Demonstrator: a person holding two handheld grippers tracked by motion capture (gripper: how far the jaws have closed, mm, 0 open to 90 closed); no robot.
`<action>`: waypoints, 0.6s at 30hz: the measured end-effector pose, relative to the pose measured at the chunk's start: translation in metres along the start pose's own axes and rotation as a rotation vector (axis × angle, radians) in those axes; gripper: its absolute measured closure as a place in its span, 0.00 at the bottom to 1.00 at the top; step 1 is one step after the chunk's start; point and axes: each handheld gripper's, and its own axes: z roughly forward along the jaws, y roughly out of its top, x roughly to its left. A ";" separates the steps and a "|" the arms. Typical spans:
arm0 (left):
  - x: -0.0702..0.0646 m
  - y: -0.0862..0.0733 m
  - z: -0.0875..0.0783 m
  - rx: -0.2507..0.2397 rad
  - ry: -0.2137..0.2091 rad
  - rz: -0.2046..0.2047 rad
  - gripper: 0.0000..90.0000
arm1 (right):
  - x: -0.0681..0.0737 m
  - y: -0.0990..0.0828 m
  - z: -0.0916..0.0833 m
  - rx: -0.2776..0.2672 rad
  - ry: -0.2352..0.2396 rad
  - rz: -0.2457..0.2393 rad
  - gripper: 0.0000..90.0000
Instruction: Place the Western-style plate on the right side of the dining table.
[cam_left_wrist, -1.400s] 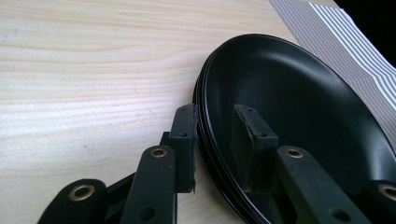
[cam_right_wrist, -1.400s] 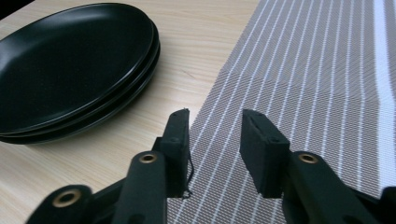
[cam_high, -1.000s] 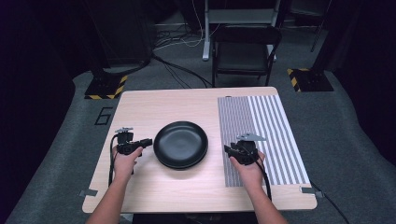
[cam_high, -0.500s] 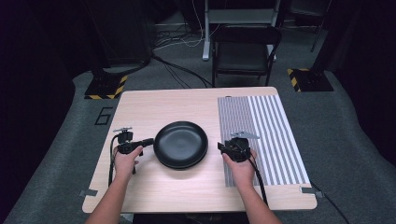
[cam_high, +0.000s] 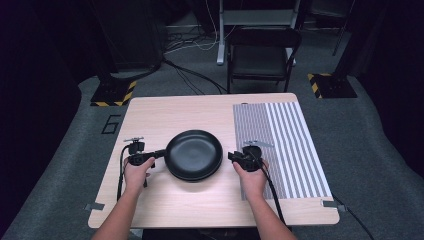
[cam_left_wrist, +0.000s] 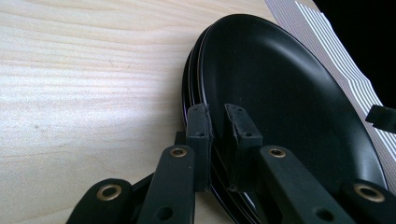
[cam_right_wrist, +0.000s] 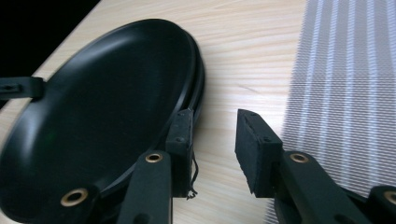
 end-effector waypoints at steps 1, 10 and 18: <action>0.000 0.000 0.000 -0.001 -0.001 -0.001 0.90 | 0.001 0.000 0.002 0.004 0.010 0.007 0.73; 0.000 0.000 -0.001 0.010 -0.023 0.015 0.92 | 0.015 0.006 0.014 0.026 0.051 0.056 0.70; -0.001 0.000 -0.001 0.009 -0.015 0.018 0.92 | 0.014 0.004 0.023 0.071 0.063 0.103 0.75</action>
